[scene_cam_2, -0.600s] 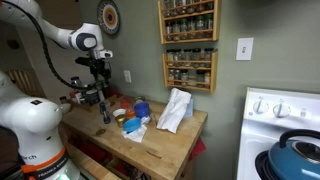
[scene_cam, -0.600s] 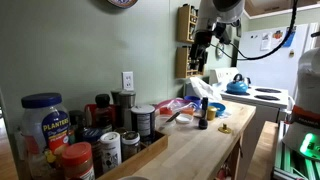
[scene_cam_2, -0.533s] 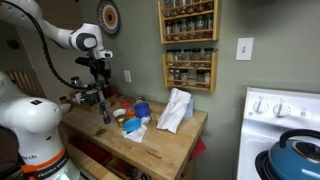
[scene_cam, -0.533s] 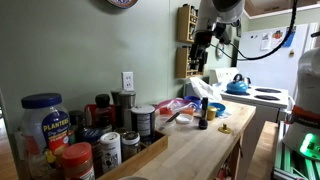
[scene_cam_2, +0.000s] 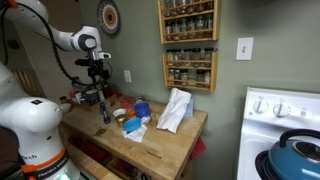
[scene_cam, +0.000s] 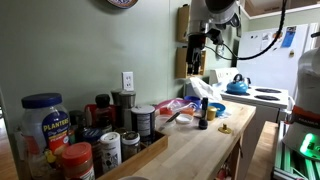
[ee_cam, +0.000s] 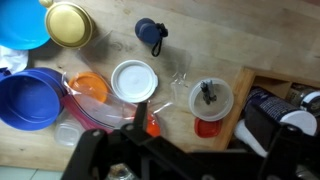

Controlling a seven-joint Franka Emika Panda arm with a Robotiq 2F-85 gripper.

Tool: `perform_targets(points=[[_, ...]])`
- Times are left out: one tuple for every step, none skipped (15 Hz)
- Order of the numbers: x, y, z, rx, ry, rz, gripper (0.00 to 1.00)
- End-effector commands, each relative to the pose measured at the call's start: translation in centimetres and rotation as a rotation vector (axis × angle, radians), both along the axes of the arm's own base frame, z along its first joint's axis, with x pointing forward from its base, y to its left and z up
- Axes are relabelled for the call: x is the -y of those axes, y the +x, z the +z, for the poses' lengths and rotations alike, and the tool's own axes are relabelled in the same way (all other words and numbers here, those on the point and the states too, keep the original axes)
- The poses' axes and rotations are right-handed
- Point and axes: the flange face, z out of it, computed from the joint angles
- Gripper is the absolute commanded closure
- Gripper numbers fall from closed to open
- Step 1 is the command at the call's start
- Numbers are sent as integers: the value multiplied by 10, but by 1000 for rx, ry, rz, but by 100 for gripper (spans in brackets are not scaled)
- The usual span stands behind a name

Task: Put the marker on top of the clear bowl then move the bowl forwards.

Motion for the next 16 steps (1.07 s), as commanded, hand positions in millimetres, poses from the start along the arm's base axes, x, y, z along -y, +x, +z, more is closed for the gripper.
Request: perform_targets(points=[[-53, 31, -31, -85, -129, 115, 0], [-66, 35, -41, -101, -172, 144, 0], [-77, 40, -50, -117, -214, 168, 0], [-85, 44, -59, -133, -254, 190, 0], [-93, 48, -67, -143, -298, 195, 0], [-99, 51, -75, -155, -333, 202, 0], [-104, 54, -83, -168, -356, 203, 0], [-110, 57, -89, -177, -369, 202, 0], [-116, 59, -96, -194, -372, 202, 0], [-122, 62, -100, -204, -372, 201, 0], [-127, 63, -105, -214, -364, 203, 0], [-132, 65, -110, -222, -357, 208, 0], [-137, 67, -114, -218, -356, 217, 0], [-140, 68, -121, -225, -357, 222, 0], [-142, 68, -128, -234, -363, 227, 0], [-144, 69, -132, -240, -359, 233, 0]])
